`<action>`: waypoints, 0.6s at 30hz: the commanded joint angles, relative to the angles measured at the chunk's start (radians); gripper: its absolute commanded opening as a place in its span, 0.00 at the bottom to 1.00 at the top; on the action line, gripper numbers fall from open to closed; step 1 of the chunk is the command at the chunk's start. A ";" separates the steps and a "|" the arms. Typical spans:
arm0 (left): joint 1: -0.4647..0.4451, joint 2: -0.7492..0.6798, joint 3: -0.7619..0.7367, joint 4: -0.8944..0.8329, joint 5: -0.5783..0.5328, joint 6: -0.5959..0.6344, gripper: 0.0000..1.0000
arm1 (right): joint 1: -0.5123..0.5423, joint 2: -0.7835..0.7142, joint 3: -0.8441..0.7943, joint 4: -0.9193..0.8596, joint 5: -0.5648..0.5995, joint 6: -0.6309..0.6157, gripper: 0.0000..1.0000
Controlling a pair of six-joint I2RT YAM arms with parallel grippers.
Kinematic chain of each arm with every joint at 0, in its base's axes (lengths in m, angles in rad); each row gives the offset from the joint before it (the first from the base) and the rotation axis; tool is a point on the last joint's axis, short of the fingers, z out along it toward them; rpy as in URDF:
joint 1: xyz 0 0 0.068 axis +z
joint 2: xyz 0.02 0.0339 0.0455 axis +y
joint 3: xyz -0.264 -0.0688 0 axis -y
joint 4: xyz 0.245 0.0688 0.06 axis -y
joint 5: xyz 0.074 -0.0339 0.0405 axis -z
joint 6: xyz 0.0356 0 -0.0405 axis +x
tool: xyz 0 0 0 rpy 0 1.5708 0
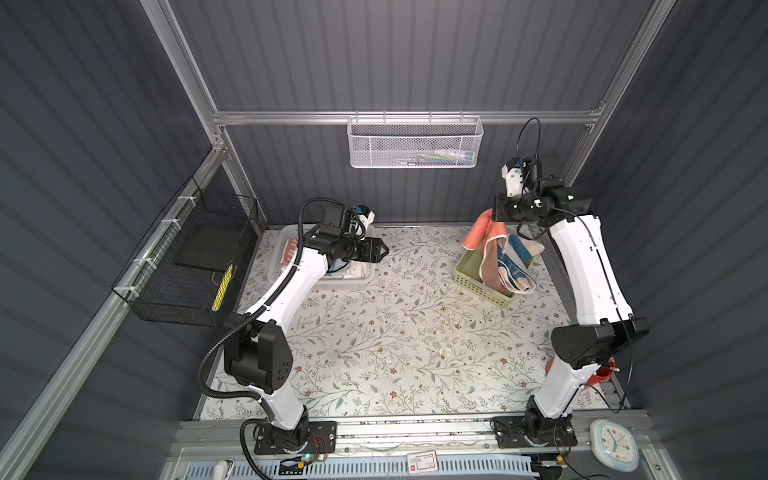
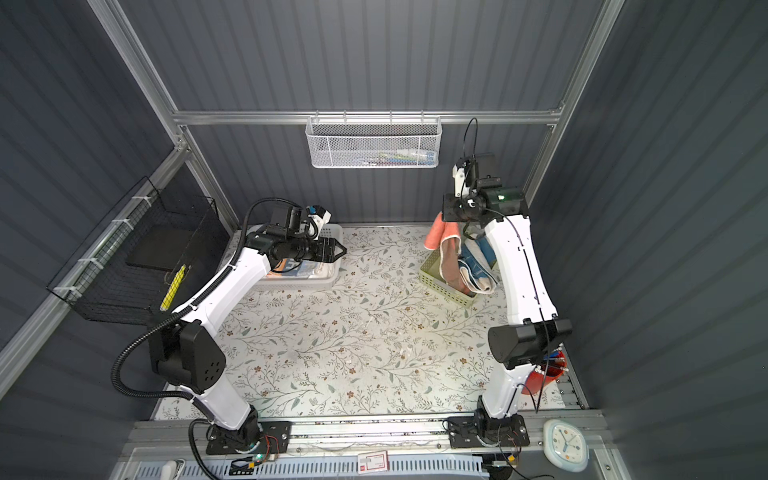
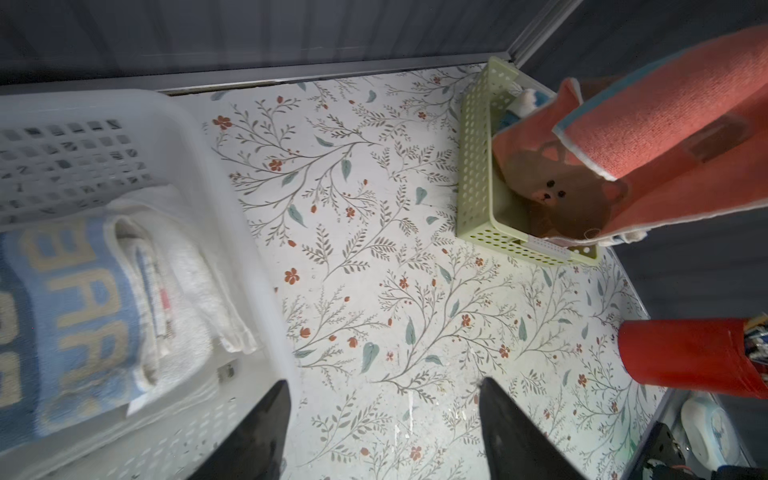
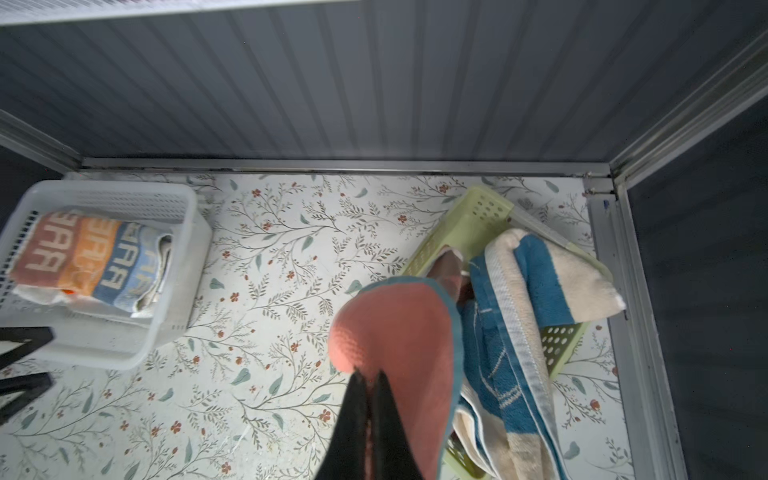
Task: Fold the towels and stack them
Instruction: 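Grasp the coral towel in the green basket with the right gripper and lift, then lay the coral towel flat on the table with the right gripper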
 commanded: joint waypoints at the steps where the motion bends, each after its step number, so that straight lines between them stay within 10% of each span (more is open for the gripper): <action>1: -0.030 -0.037 -0.036 0.037 0.039 -0.029 0.71 | 0.017 0.002 0.099 -0.069 -0.039 -0.012 0.00; 8: -0.069 -0.083 0.002 0.001 0.029 -0.006 0.70 | 0.143 -0.063 0.255 -0.135 0.009 -0.014 0.00; 18: -0.069 -0.116 -0.075 -0.021 0.028 -0.002 0.73 | 0.370 -0.298 -0.183 0.028 0.054 0.092 0.00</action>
